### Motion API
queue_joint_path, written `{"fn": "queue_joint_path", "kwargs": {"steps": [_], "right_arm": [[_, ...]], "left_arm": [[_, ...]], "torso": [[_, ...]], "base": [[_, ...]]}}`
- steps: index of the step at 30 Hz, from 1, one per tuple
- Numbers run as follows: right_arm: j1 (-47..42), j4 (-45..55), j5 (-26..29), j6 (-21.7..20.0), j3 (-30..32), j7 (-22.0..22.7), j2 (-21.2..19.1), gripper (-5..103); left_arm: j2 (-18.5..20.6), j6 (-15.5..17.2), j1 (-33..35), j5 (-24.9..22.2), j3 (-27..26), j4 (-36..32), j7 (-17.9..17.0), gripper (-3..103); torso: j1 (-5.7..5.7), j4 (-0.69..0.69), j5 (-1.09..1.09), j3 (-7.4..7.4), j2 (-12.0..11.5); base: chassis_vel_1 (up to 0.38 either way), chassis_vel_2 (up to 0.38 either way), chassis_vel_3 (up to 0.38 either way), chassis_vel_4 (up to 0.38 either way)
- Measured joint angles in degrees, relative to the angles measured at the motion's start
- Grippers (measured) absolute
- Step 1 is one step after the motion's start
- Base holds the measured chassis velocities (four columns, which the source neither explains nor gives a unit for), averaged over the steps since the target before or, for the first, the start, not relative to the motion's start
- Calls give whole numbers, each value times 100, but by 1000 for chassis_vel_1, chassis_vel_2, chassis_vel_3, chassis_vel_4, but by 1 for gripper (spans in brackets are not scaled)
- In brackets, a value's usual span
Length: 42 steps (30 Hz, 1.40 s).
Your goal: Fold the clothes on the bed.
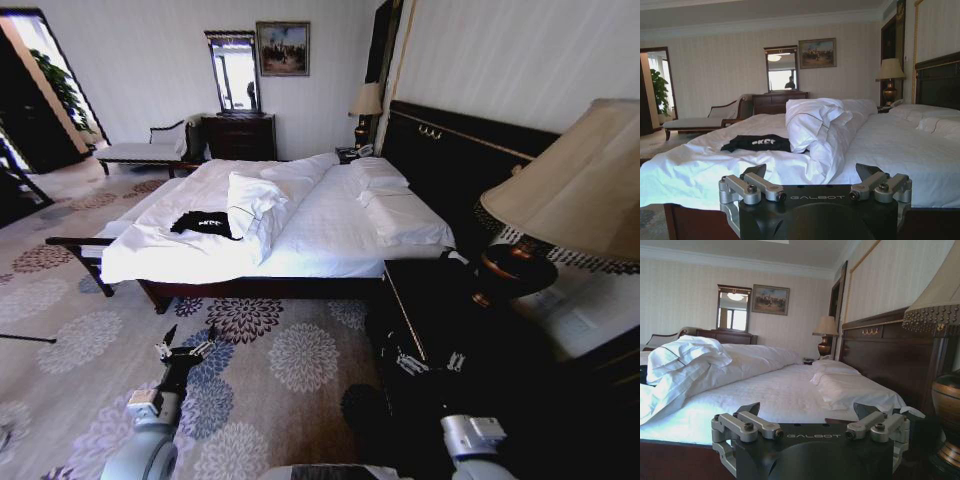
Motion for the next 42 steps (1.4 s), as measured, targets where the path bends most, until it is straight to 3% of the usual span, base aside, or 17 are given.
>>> {"fn": "queue_joint_path", "kwargs": {"steps": [24,30,42], "right_arm": [[0,-14,28,-22,17,64,50,100],[3,-14,32,-29,15,92,58,100],[-1,-19,33,-34,0,110,96,100]], "left_arm": [[-23,-23,109,76,111,-15,-2,100],[-20,16,170,11,179,-95,-163,100],[-17,-124,166,241,181,-57,-187,100]], "torso": [[1,0,0,1,0],[1,0,0,1,0],[0,0,0,0,0]], "base": [[-72,77,78,-81],[-101,102,100,-108],[-93,86,85,-103]]}}
